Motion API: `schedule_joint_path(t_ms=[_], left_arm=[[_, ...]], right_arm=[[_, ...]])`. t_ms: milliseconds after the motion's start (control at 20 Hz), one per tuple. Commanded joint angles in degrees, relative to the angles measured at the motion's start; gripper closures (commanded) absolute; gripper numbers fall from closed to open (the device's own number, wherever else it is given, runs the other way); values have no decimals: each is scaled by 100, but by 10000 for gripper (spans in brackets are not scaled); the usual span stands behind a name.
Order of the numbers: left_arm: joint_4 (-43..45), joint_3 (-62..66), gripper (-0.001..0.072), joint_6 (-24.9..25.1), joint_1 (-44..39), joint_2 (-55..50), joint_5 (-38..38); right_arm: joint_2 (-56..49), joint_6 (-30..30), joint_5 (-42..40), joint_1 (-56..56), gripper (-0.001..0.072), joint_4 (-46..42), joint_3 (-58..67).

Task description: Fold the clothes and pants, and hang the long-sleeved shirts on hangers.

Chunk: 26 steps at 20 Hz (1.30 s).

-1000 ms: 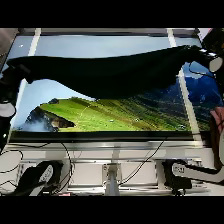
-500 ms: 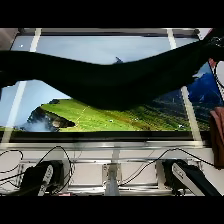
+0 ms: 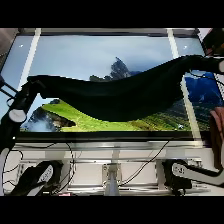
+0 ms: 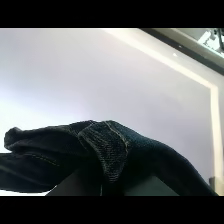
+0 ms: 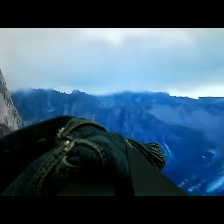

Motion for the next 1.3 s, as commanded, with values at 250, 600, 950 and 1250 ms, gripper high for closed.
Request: schedule_joint_path(t_ms=[250, 600, 950, 1250], left_arm=[[-662, 592, 677, -358, -1032, -2197, 3541], [-129, 780, -11, -337, -968, -2238, 3539], [-111, 778, -7, 835, -664, -1088, 3517], [-131, 769, -7, 1255, -645, -564, 3471]], right_arm=[[-1919, 44, -3008, 304, 665, 1755, -28], [-1716, 39, -2651, 133, 36, 1462, 4], [-1169, -81, 785, -1757, 313, 1130, -33], [-1399, -407, 2122, -2282, 109, 1755, -824]])
